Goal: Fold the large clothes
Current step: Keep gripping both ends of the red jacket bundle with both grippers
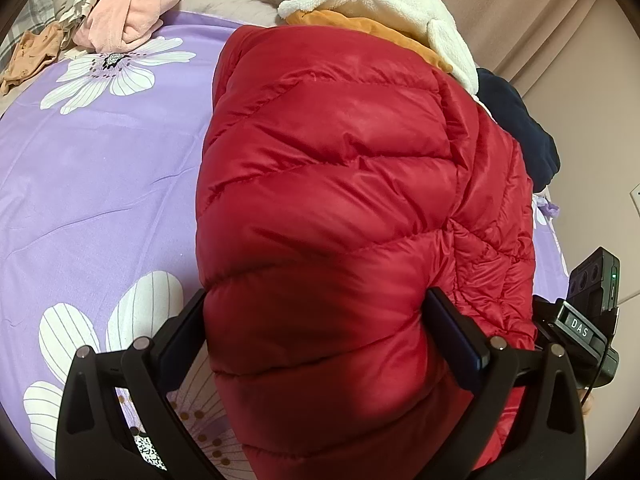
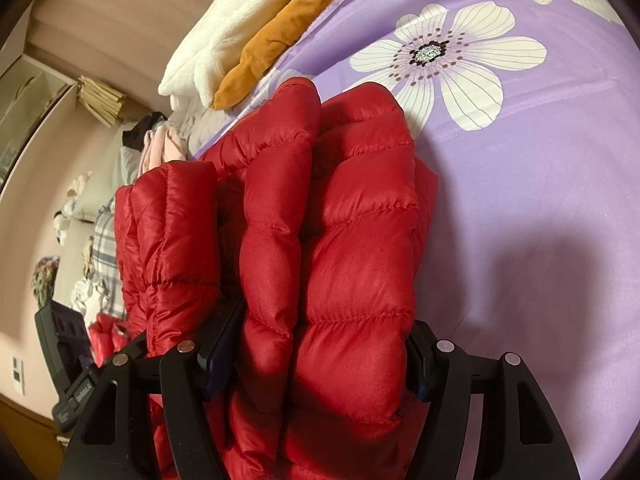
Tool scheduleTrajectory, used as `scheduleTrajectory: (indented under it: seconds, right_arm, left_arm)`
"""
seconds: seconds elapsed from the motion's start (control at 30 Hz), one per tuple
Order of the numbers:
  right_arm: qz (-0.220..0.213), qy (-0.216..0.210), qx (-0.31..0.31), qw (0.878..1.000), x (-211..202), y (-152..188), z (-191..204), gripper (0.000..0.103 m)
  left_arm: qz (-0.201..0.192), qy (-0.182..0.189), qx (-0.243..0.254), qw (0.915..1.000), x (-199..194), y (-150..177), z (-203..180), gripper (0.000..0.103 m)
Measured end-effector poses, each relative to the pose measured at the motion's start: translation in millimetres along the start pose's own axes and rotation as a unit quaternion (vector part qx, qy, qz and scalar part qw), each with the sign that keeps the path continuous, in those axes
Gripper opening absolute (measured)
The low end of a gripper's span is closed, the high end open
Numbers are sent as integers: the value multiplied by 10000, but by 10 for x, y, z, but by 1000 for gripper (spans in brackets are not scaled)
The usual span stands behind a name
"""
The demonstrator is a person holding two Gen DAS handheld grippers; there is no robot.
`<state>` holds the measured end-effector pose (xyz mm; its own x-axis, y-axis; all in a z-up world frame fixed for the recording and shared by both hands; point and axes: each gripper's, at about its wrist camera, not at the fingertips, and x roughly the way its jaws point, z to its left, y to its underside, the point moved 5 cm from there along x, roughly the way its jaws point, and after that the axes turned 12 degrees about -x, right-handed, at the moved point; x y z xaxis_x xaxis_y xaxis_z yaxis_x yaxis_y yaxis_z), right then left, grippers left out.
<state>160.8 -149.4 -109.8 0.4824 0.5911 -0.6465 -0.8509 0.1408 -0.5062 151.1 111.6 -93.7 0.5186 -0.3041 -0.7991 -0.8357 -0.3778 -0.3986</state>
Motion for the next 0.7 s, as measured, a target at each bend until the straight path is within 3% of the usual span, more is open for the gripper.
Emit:
scheduleTrajectory:
  seconds: [0.7]
  right_arm:
    - [22,22,0,10000,5,0,-3,68]
  left_arm:
    - [-4,-29,12,10000,7,3,-6,102]
